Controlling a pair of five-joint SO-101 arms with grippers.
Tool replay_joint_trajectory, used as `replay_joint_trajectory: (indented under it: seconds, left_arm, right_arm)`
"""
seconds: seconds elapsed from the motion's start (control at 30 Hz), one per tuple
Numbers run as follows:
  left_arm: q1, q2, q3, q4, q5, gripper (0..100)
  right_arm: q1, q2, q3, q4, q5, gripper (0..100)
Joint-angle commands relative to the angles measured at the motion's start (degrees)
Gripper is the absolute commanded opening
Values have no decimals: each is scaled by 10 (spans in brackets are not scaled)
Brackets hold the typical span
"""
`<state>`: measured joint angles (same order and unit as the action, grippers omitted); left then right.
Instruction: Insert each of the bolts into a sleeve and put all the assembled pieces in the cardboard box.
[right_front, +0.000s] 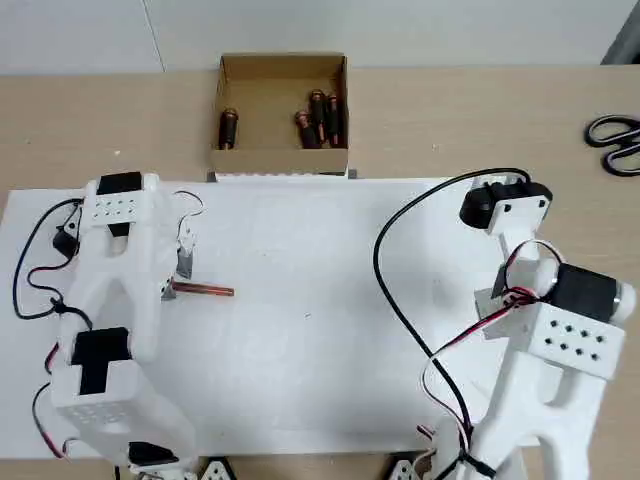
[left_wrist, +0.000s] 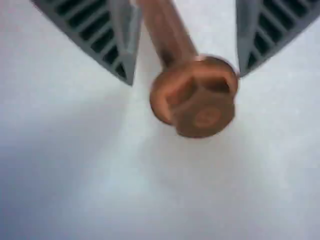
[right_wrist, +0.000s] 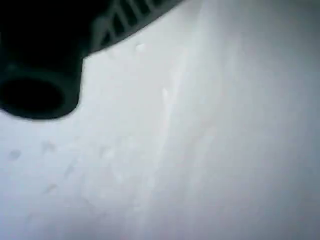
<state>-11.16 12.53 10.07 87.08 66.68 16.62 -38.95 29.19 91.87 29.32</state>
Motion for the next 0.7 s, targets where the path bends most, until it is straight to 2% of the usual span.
replay_joint_trajectory:
  seconds: [0.0,0.27,0.53,0.67]
  left_arm:
    - [3,-4,-12,-26,1,133]
    - [4,-4,49,-78,1,133]
    - [55,-4,51,-95,4,132]
    - [59,0,51,-119,4,55]
  right_arm:
    - [7,-15,-4,-4,-4,4]
    - [7,-15,-4,-3,-4,4]
    - [7,-15,-4,-3,-4,4]
    - [7,-15,-4,-3,-3,4]
